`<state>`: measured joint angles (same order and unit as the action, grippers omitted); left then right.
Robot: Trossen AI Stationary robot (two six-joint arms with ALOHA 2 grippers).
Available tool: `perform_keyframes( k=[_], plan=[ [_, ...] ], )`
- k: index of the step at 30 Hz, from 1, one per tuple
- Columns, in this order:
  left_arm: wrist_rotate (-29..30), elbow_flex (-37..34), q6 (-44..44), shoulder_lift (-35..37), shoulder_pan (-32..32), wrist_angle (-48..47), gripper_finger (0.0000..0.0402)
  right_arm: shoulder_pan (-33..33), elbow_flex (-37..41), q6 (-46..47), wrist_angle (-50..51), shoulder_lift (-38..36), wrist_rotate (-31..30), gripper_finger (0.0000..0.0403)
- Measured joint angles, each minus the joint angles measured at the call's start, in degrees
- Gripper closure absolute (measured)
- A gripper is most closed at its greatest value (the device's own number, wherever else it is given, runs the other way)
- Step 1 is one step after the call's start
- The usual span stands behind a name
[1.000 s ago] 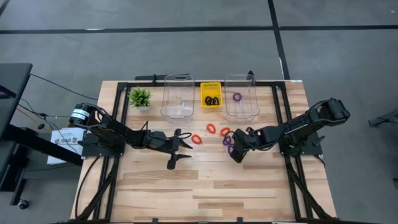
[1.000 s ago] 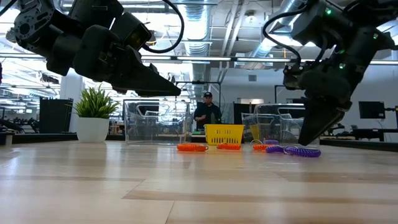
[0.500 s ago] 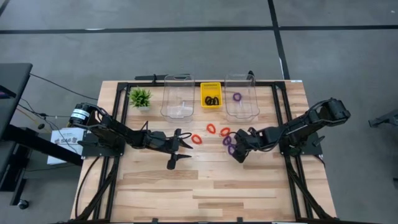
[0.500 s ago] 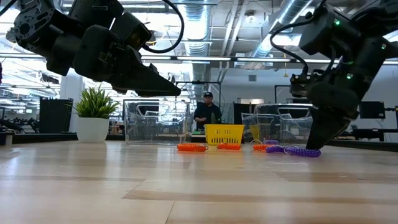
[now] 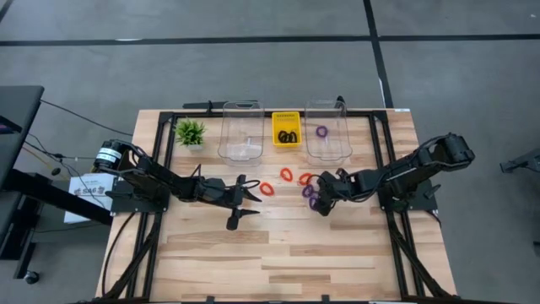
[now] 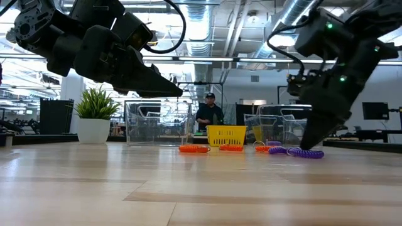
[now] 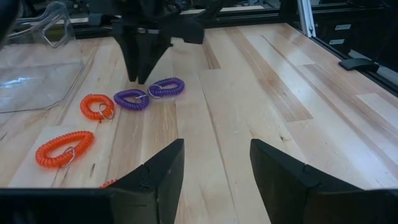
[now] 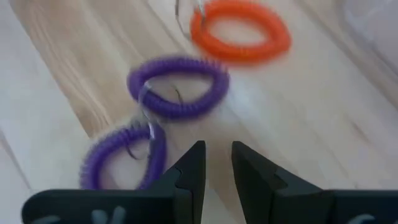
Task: Sort spring keychains
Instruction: Put the bottom purple spring keychain into the right transparent bin
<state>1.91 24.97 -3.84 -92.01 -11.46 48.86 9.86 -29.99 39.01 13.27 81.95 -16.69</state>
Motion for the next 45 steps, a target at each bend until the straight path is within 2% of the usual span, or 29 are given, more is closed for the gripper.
perform_keyframes(
  k=[6, 20, 26, 33, 41, 45],
  plan=[
    [0.0, 0.0, 0.0, 0.0, 0.0, 0.0, 0.022, -0.3, -1.3, -0.5, -0.5, 0.0, 0.2, 0.0331],
    [0.0, 0.0, 0.0, 0.0, 0.0, 0.0, 0.022, 3.9, -1.5, -0.6, -2.2, -0.1, 3.0, 0.0331],
    [0.0, 0.0, 0.0, 0.0, 0.0, 0.0, 0.022, 3.4, -0.1, -0.5, -2.1, -0.1, 2.8, 0.0331],
    [0.0, 0.0, 0.0, 0.0, 0.0, 0.0, 0.022, 1.6, 3.6, -0.4, -6.9, -0.3, 3.2, 0.0331],
    [0.0, 0.0, 0.0, 0.0, 0.0, 0.0, 0.022, 0.9, 3.9, -0.5, -7.4, -0.3, 4.1, 0.0331],
    [0.0, 0.0, 0.0, 0.0, 0.0, 0.0, 0.022, 0.8, 3.9, -0.6, -7.3, -0.2, 5.6, 0.0349]
  ],
)
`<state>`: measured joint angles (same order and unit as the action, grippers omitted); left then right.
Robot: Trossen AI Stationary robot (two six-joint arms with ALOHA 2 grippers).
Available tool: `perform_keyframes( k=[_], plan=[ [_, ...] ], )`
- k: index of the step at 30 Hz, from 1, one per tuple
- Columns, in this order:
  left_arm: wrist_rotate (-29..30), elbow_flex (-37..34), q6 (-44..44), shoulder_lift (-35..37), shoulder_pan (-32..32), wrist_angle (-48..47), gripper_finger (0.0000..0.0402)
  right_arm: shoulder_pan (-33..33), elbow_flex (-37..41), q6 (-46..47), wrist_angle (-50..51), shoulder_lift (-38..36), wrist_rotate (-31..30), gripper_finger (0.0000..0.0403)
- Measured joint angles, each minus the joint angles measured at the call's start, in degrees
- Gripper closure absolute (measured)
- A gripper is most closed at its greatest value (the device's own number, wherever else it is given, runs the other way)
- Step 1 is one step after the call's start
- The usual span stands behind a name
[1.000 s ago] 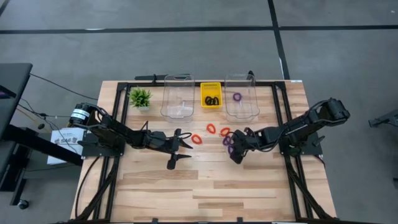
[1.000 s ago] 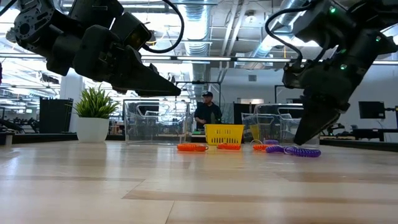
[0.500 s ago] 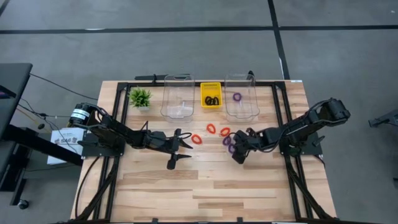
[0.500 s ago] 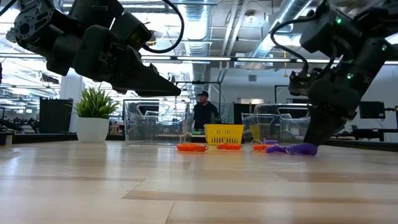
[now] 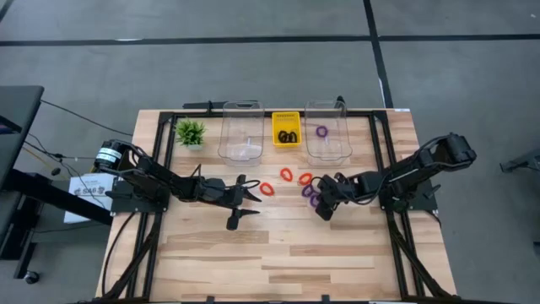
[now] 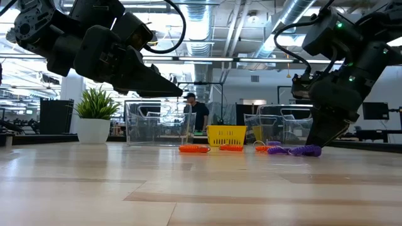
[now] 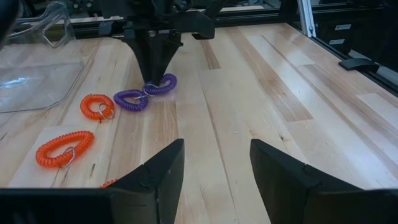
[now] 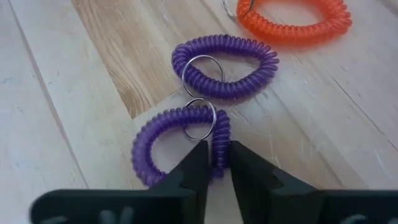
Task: Sort spring keychains
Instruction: Put the bottom purple spring keychain into the right transparent bin
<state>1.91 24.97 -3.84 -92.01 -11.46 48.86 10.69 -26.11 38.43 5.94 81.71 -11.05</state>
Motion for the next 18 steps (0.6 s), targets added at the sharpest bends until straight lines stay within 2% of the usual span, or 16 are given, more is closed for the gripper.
perform_keyframes(
  k=[4, 8, 18],
  plan=[
    [0.0, 0.0, 0.0, 0.0, 0.0, 0.0, 0.022, -0.2, 0.0, -0.3, 0.0, 0.0, 1.8, 0.0391],
    [0.0, 0.0, 0.0, 0.0, 0.0, 0.0, 0.022, -0.4, 0.0, -1.2, -0.3, 0.0, 2.8, 0.0384],
    [0.0, 0.0, 0.0, 0.0, 0.0, 0.0, 0.022, 0.4, -3.5, -7.0, 0.5, 0.3, 7.0, 0.0396]
  ],
)
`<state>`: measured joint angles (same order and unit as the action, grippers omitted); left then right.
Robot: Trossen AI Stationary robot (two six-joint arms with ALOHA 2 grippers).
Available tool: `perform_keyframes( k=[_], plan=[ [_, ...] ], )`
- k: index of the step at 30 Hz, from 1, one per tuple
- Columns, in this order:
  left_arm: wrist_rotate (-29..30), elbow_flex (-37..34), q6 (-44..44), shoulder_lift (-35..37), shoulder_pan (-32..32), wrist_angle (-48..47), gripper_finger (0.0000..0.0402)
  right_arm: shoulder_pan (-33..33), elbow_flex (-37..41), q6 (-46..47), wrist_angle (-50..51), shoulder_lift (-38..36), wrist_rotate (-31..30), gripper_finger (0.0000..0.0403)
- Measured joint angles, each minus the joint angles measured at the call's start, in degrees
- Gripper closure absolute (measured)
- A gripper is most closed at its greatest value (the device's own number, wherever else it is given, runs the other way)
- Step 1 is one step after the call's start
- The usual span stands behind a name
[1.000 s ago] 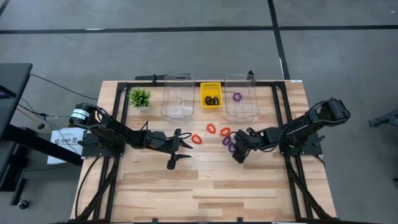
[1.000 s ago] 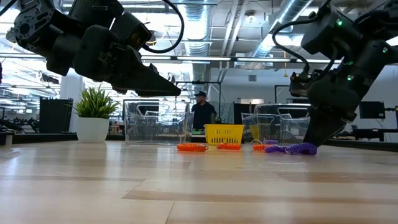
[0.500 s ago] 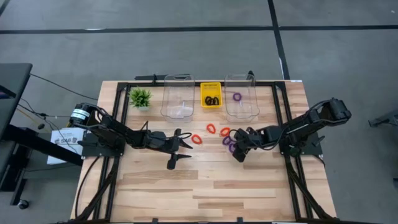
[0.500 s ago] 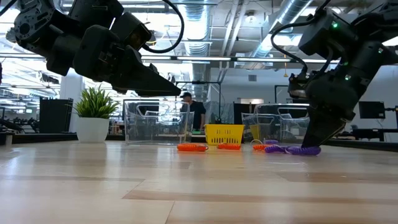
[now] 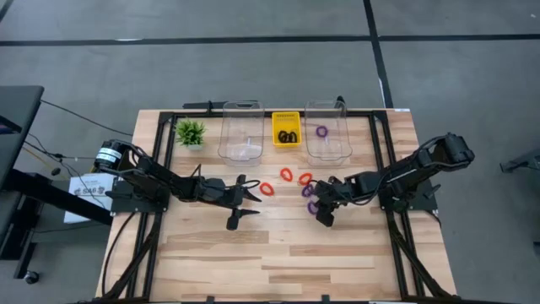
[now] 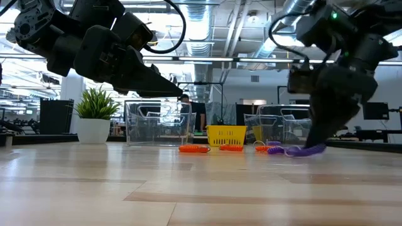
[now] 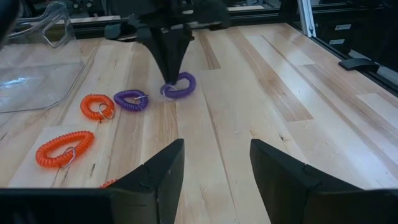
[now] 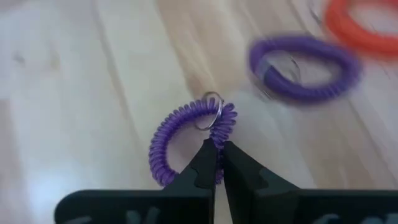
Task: Sort spring keychains
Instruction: Put the bottom purple spring keychain into the right transparent bin
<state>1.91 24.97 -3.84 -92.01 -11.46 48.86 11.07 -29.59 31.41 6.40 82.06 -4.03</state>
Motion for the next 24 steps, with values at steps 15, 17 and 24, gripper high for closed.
perform_keyframes(
  k=[15, 17, 24],
  plan=[
    [0.0, 0.0, 0.0, 0.0, 0.0, 0.0, 0.022, 4.4, -5.9, -9.3, 0.0, -0.1, -3.5, 0.0399],
    [0.0, 0.0, 0.0, 0.0, 0.0, 0.0, 0.022, 4.4, -6.1, -9.5, 0.0, -0.1, -4.3, 0.0397],
    [0.0, 0.0, 0.0, 0.0, 0.0, 0.0, 0.022, 4.2, -6.1, -10.9, 0.0, -0.2, -8.3, 0.0395]
  ],
)
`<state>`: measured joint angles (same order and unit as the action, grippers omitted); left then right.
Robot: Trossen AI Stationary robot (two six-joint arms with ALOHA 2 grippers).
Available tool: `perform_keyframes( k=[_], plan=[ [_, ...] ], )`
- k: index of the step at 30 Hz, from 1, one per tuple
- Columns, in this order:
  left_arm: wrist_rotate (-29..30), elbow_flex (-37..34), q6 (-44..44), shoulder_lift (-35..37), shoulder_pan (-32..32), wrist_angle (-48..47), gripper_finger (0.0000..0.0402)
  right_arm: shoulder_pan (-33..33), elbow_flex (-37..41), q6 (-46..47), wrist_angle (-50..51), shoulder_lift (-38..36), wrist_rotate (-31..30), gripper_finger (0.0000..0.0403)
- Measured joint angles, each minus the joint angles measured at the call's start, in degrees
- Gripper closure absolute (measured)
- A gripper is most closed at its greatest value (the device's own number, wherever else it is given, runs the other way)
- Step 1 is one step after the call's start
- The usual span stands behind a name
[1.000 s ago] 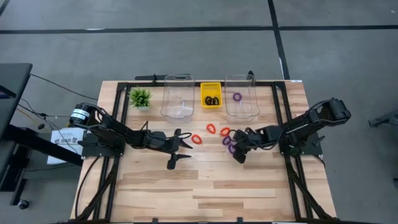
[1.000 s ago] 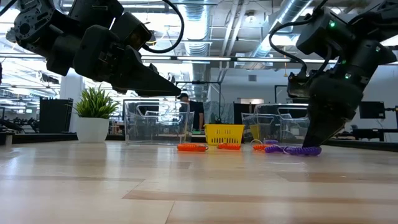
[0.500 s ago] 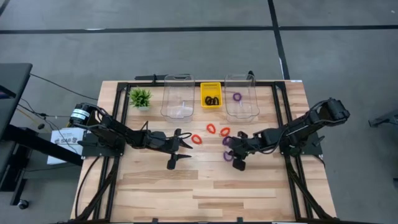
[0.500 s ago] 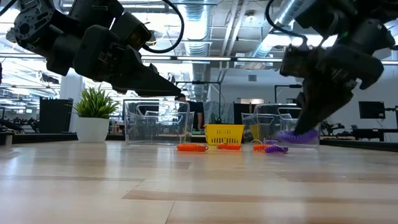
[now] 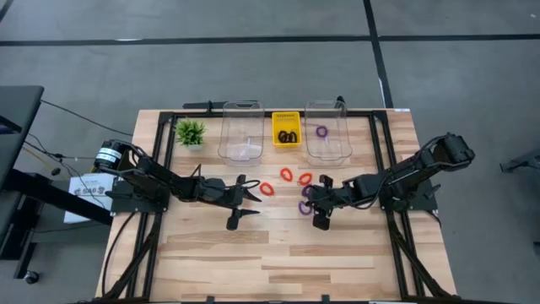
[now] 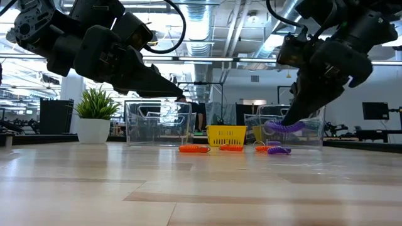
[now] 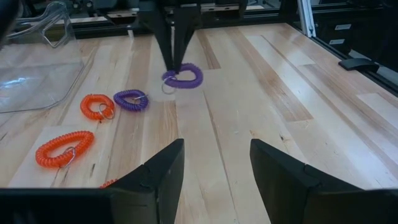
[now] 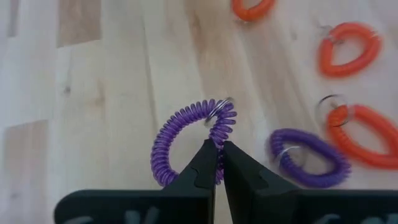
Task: Sort spring keychains
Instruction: Put the bottom purple spring keychain into the right transparent bin
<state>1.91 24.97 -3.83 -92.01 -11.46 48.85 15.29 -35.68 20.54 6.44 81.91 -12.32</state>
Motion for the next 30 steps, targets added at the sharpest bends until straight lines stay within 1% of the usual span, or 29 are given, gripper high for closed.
perform_keyframes(
  k=[5, 10, 16, 18, 20, 27, 30],
  plan=[
    [0.0, 0.0, 0.0, 0.0, 0.0, 0.0, 0.022, -0.6, -0.4, -0.2, 0.1, -0.1, -5.3, 0.0396],
    [0.0, 0.0, 0.0, 0.0, 0.0, 0.0, 0.022, -0.8, -3.7, -2.2, 0.0, -0.2, -12.4, 0.0396],
    [0.0, 0.0, 0.0, 0.0, 0.0, 0.0, 0.022, 0.5, -8.8, -7.3, -0.1, -0.2, -24.9, 0.0396],
    [0.0, 0.0, 0.0, 0.0, 0.0, 0.0, 0.022, 0.8, -9.8, -8.2, -0.1, -0.2, -28.2, 0.0396],
    [0.0, 0.0, 0.0, 0.0, 0.0, 0.0, 0.022, 0.7, -10.2, -8.6, -0.1, -0.2, -29.3, 0.0396],
    [0.0, 0.0, 0.0, 0.0, 0.0, 0.0, 0.022, -0.1, -10.2, -8.6, 0.5, -0.2, -28.8, 0.0396],
    [0.0, 0.0, 0.0, 0.0, 0.0, 0.0, 0.022, -0.2, -10.2, -9.1, 0.6, -0.2, -31.0, 0.0396]
  ],
)
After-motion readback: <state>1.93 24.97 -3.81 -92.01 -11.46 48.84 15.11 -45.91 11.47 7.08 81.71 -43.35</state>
